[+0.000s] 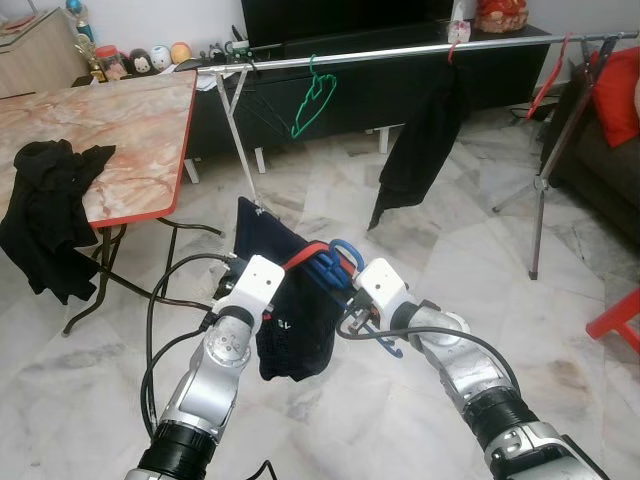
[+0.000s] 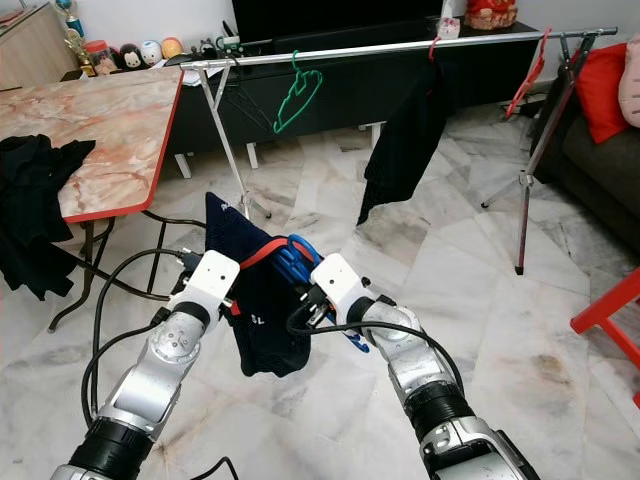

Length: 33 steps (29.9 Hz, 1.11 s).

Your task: Hang hanger

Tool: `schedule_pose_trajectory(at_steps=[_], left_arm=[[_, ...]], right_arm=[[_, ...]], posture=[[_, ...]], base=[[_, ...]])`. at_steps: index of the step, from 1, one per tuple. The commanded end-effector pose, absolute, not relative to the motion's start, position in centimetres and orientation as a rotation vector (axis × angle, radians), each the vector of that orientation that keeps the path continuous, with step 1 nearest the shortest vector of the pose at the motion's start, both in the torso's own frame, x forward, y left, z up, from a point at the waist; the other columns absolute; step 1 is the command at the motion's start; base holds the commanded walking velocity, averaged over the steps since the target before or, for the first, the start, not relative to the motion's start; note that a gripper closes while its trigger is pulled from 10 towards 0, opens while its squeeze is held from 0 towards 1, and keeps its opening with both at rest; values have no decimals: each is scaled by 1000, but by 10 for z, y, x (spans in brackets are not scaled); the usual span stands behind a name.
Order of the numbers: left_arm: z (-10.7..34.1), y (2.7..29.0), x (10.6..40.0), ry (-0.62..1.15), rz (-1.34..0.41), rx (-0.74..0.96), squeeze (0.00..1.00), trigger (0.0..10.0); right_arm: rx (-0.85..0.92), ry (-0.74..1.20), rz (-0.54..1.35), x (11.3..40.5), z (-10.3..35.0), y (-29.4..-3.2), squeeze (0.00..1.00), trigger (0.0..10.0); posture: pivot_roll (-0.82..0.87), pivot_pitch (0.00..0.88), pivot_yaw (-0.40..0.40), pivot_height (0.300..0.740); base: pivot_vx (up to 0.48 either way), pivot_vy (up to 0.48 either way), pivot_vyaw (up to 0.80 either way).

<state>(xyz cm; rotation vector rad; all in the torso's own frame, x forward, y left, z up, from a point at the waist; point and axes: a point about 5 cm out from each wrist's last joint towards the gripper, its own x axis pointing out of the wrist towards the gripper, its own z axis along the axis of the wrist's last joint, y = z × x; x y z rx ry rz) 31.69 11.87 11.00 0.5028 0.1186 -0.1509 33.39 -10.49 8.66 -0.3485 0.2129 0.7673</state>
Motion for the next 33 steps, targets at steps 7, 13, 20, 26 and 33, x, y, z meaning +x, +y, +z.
schedule_pose_trajectory(at_steps=[7, 13, 20, 26, 33], left_arm=[[98, 109, 314, 165, -261, 503, 0, 10000], [96, 113, 316, 172, -217, 548, 0, 10000], [96, 116, 317, 163, -225, 596, 0, 0], [97, 115, 316, 153, -254, 625, 0, 0], [95, 112, 315, 152, -272, 627, 0, 0]], right_arm=[[-345, 148, 885, 328, 100, -87, 0, 0], [-349, 139, 927, 324, 103, -83, 0, 0], [-373, 148, 915, 325, 102, -86, 0, 0], [-395, 165, 903, 324, 97, -86, 0, 0], [-382, 168, 895, 324, 96, -84, 0, 0]], posture=[[-140, 0, 53, 740], [-142, 0, 51, 740], [-140, 0, 52, 740], [-131, 0, 49, 740], [-135, 0, 50, 740]], base=[[0, 0, 0], [0, 0, 0], [0, 0, 0], [0, 0, 0], [0, 0, 0]])
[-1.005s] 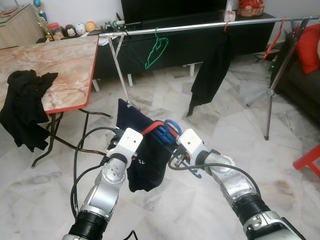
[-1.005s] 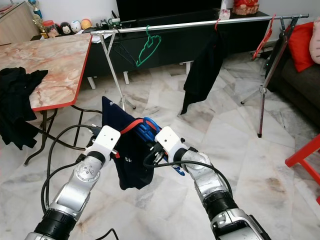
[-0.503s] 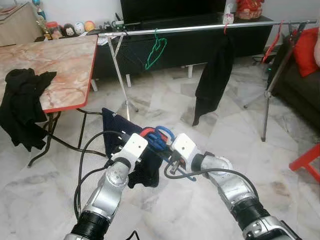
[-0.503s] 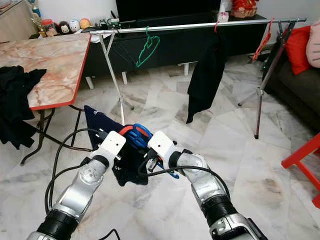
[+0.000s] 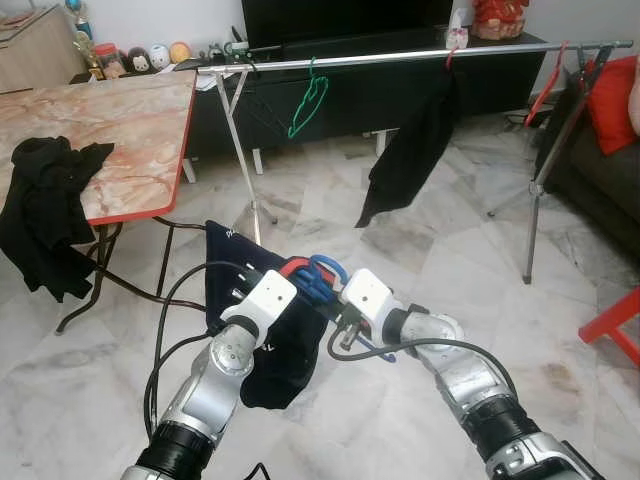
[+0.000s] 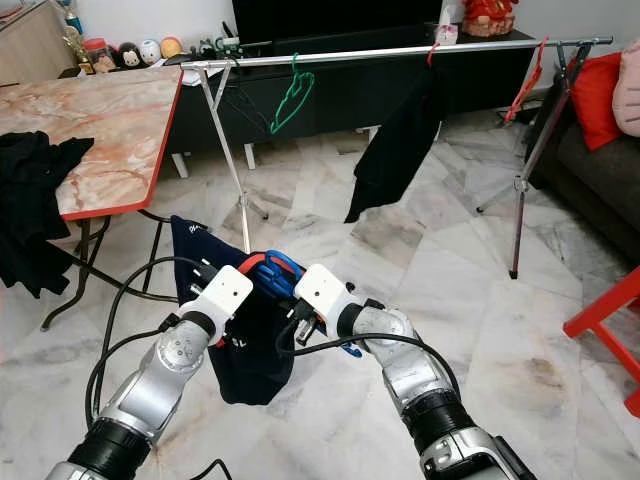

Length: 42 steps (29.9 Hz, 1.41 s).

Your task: Hang hanger

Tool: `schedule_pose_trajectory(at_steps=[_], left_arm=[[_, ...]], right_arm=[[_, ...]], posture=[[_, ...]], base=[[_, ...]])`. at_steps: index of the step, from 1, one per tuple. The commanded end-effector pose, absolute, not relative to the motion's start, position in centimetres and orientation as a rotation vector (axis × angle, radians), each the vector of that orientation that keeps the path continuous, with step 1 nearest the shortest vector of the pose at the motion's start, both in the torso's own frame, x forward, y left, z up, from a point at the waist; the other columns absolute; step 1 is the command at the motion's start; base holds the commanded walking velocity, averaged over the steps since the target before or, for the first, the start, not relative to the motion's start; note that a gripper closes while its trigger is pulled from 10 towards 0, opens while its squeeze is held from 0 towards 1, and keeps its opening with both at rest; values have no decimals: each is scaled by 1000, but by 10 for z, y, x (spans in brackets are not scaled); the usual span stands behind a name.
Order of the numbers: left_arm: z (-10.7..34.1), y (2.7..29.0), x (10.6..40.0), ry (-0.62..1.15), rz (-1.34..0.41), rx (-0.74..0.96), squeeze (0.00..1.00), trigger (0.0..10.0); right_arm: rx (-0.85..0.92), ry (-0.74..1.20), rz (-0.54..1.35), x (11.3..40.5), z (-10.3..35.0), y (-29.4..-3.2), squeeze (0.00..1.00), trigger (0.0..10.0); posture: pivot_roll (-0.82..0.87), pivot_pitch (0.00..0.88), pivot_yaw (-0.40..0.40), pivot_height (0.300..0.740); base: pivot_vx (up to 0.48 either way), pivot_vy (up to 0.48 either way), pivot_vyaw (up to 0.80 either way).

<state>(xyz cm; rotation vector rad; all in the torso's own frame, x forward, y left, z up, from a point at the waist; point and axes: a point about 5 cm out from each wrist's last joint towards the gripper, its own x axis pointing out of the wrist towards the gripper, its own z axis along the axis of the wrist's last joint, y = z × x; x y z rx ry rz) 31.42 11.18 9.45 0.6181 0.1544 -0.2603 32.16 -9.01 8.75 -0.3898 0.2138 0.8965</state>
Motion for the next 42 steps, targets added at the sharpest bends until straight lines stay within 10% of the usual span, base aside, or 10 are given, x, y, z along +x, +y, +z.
schedule_pose_trajectory(at_steps=[1, 42], left_arm=[[95, 111, 315, 152, -275, 626, 0, 0], [100, 108, 311, 115, -331, 617, 0, 0]], right_arm=[[-380, 168, 893, 324, 96, -84, 0, 0], [-448, 275, 896, 326, 86, -106, 0, 0]], posture=[[-135, 0, 50, 740], [-126, 0, 43, 740]], base=[[0, 0, 0], [0, 0, 0]])
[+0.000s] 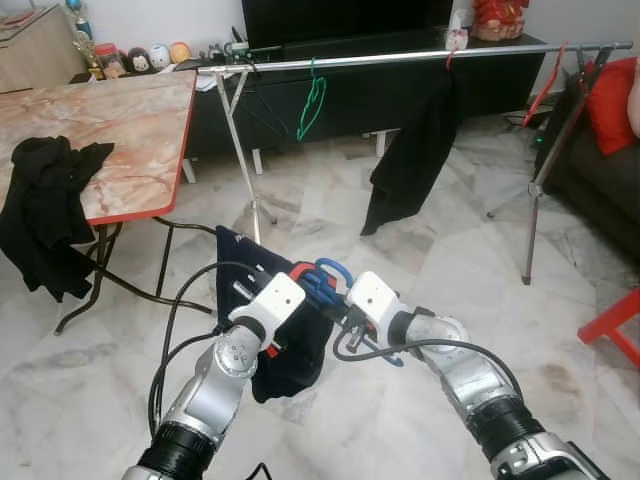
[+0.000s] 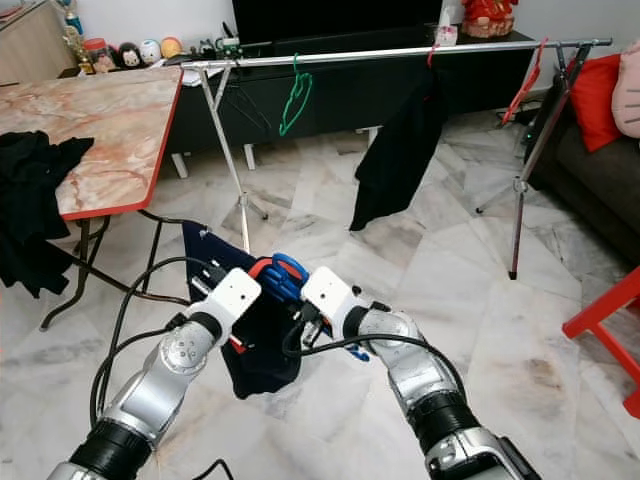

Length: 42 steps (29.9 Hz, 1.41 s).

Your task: Hang hanger

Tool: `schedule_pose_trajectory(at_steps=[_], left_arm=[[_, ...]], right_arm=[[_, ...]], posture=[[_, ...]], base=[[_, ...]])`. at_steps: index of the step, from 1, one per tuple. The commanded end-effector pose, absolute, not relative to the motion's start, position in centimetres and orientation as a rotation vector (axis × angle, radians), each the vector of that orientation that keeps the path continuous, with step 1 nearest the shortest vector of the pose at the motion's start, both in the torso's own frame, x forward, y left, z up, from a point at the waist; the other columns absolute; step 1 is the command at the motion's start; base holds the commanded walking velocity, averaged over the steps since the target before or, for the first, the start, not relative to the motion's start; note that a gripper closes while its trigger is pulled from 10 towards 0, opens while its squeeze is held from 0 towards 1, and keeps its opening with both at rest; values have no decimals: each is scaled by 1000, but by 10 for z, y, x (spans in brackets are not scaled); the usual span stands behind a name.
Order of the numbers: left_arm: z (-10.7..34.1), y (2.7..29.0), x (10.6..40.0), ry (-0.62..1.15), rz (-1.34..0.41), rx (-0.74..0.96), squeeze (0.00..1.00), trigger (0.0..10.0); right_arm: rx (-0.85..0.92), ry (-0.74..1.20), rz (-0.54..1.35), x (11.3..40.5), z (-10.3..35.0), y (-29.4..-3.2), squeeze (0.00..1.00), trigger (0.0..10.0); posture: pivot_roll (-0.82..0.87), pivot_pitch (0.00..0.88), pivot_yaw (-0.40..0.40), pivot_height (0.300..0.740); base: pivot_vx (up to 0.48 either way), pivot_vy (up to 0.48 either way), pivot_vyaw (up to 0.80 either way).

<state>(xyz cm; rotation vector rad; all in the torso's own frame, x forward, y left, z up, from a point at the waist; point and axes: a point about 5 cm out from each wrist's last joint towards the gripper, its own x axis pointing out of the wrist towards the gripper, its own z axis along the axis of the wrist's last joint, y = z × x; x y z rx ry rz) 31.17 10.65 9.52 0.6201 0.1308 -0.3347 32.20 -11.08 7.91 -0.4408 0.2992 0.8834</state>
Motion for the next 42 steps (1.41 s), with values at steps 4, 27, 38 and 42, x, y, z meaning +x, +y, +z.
schedule_pose_trajectory(at_steps=[4, 27, 38, 42], left_arm=[[106, 114, 312, 96, -304, 603, 0, 0], [123, 125, 322, 41, -137, 529, 0, 0], [92, 137, 319, 230, -106, 640, 0, 0], [84, 154, 318, 293, -10, 598, 0, 0]], right_arm=[[-474, 337, 890, 324, 80, -121, 0, 0], [-428, 789, 1185, 256, 23, -190, 0, 0], [-448, 715, 1265, 255, 52, -196, 0, 0], [-478, 691, 1294, 252, 63, -196, 0, 0]], posture=[[-122, 0, 40, 740], [-132, 0, 42, 740], [-148, 0, 50, 740], [-144, 0, 50, 740]], base=[[0, 0, 0], [0, 0, 0], [0, 0, 0], [0, 0, 0]])
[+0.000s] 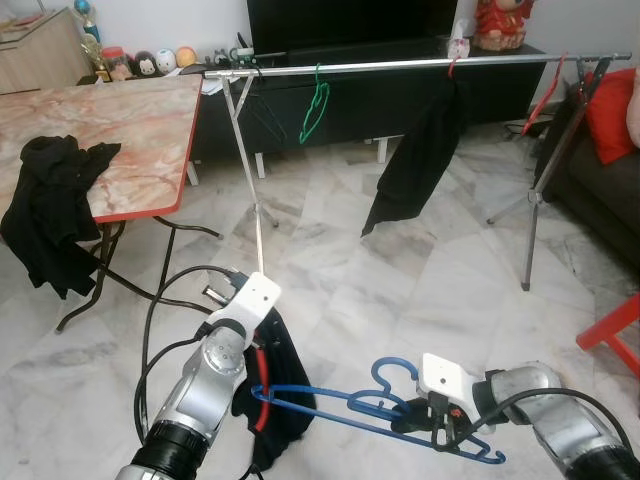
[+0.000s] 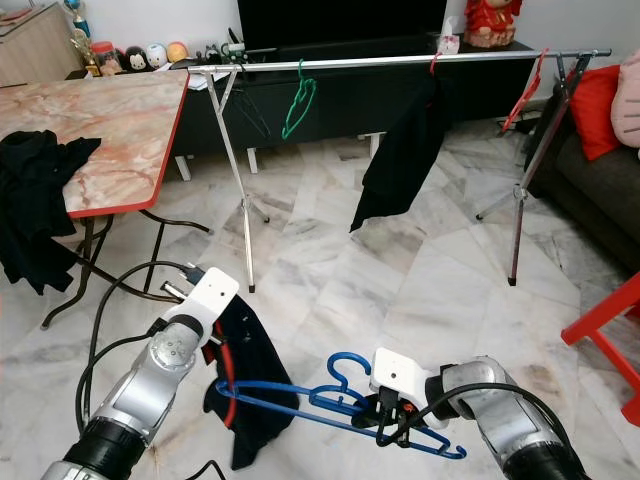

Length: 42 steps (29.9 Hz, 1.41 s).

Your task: Hang hanger

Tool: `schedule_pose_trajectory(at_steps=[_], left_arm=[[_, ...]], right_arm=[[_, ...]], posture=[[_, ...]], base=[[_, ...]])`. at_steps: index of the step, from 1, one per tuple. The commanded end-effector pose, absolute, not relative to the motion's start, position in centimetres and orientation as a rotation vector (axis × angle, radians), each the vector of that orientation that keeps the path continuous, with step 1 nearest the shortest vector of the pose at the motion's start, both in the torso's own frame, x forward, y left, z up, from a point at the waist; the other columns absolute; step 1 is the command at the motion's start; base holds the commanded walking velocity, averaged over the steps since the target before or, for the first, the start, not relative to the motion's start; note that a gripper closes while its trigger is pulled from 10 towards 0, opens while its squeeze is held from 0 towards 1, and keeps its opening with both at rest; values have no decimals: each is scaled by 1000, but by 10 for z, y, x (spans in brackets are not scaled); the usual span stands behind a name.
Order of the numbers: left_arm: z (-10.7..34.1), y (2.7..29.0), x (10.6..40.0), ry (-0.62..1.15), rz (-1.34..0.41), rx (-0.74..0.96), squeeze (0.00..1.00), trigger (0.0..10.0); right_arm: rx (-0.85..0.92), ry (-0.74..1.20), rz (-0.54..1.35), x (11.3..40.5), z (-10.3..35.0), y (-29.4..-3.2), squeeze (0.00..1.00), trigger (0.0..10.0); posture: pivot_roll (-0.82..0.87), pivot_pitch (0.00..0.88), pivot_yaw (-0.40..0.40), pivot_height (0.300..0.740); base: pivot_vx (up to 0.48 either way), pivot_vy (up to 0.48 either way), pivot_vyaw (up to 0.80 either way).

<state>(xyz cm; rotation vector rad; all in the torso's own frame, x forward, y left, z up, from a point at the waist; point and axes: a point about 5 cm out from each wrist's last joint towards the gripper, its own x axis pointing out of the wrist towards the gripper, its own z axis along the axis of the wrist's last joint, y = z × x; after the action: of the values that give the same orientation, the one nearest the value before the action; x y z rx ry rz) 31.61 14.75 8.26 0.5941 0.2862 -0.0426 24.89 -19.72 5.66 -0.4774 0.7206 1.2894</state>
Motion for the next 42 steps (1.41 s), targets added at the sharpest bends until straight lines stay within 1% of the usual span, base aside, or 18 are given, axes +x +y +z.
schedule_pose_trajectory(at_steps=[1, 3, 5, 7, 11, 12, 17, 20, 22, 24, 25, 28, 29, 35, 39, 40, 41, 42], left_arm=[[77, 175, 313, 337, 94, 543, 0, 0], [76, 179, 313, 341, 109, 536, 0, 0], [73, 193, 310, 346, 154, 498, 0, 4431], [69, 203, 307, 348, 182, 453, 0, 9843], [62, 222, 298, 355, 242, 356, 0, 10000], [56, 228, 292, 371, 248, 356, 0, 10000], [48, 232, 282, 387, 235, 371, 0, 10000], [46, 234, 276, 368, 226, 361, 0, 10000], [50, 229, 274, 321, 205, 326, 0, 10000], [54, 224, 275, 285, 172, 304, 0, 10000], [54, 224, 275, 285, 172, 304, 0, 10000], [64, 205, 278, 206, 60, 274, 0, 10000], [68, 195, 278, 167, 6, 257, 0, 10000], [71, 189, 278, 136, -26, 246, 0, 10000], [78, 180, 278, 97, -59, 202, 0, 10000], [84, 170, 277, 61, -81, 157, 0, 10000], [84, 170, 277, 61, -81, 157, 0, 10000], [87, 164, 276, 43, -89, 133, 0, 10000]], right_arm=[[-486, 702, 1312, 247, 64, -194, 0, 0], [-488, 703, 1308, 247, 64, -195, 0, 0], [-485, 702, 1267, 249, 62, -198, 0, 0], [-481, 714, 1248, 248, 59, -202, 0, 0], [-503, 676, 1098, 257, 55, -212, 0, 0], [-447, 661, 930, 267, 50, -219, 0, 0], [-388, 668, 786, 268, 37, -229, 0, 0], [-315, 659, 606, 269, 24, -233, 0, 0], [-261, 648, 369, 273, 11, -238, 0, 0], [-239, 643, 257, 274, 7, -240, 0, 0], [-239, 643, 257, 274, 7, -240, 0, 0], [-116, 638, 103, 269, -6, -239, 0, 0], [-65, 649, 34, 263, -15, -235, 0, 10000], [-67, 665, -36, 259, -23, -232, 0, 10000], [10, 729, -104, 246, -37, -226, 0, 10000], [15, 830, -135, 225, -55, -220, 0, 10000], [15, 830, -135, 225, -55, -220, 0, 10000], [9, 894, -150, 211, -65, -217, 0, 10000]], posture=[[-143, 0, 50, 740], [-143, 0, 50, 740], [-141, 0, 50, 740], [-138, 0, 51, 740], [-142, 0, 55, 740], [-142, 0, 55, 740], [-136, 0, 59, 740], [-136, 0, 65, 740], [-137, 0, 71, 740], [-137, 0, 71, 740], [-137, 0, 71, 740], [-132, 0, 83, 740], [-131, 0, 88, 740], [-131, 0, 88, 740], [-132, 0, 95, 740], [-82, 0, 75, 740], [-82, 0, 75, 740], [-82, 0, 75, 740]], base=[[0, 0, 0], [0, 0, 0], [0, 0, 0], [0, 0, 0], [0, 0, 0], [0, 0, 0], [0, 0, 0], [0, 0, 0], [0, 0, 0], [0, 0, 0], [0, 0, 0], [0, 0, 0], [0, 0, 0], [0, 0, 0], [0, 0, 0], [0, 0, 0], [0, 0, 0], [0, 0, 0]])
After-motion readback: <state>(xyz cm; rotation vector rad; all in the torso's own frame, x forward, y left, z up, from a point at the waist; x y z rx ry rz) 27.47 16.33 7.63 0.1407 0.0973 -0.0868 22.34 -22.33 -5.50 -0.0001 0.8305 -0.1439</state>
